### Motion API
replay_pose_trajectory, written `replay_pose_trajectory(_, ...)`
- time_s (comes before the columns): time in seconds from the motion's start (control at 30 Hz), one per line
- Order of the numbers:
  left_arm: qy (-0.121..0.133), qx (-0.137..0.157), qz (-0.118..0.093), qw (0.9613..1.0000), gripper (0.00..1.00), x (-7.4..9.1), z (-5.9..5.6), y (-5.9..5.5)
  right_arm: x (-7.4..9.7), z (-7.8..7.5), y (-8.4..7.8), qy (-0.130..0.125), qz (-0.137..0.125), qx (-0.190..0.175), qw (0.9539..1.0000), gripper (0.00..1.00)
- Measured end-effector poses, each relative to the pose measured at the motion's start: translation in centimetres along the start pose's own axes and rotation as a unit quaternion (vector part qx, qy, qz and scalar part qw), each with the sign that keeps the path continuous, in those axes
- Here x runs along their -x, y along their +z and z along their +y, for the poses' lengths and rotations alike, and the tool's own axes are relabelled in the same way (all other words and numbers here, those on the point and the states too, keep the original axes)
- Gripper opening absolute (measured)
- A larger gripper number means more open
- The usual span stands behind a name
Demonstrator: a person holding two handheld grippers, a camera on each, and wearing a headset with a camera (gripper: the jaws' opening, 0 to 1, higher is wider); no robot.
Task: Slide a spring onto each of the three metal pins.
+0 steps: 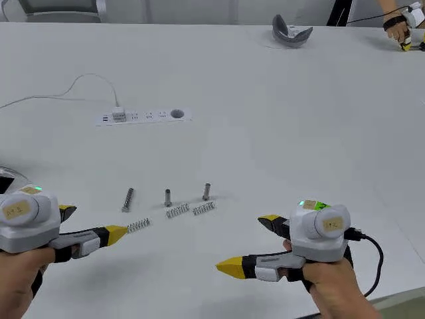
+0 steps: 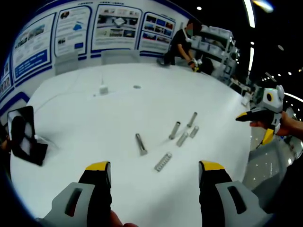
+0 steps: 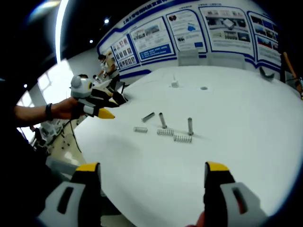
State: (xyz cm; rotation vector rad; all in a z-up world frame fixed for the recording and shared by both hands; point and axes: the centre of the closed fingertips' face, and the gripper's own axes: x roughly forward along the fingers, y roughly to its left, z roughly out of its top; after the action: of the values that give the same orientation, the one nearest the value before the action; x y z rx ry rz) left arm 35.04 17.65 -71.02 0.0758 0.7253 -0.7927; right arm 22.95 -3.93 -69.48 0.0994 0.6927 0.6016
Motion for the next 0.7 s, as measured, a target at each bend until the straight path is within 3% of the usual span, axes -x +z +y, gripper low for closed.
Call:
replay_pose_trajectory(0.43, -0.008, -0.003, 0.007, 0.9999, 0.73, -2.0, 0.1, 0.6, 0.0, 0.0, -0.3, -0.002, 0.003, -0.002, 1.0, 0.91)
replay_pose_trajectory(0.7, -0.007, 0.004, 0.011, 0.9999, 0.68, -3.5, 0.9, 0.8, -0.2, 0.3, -0.3, 0.003, 0.004, -0.003, 1.0, 0.89)
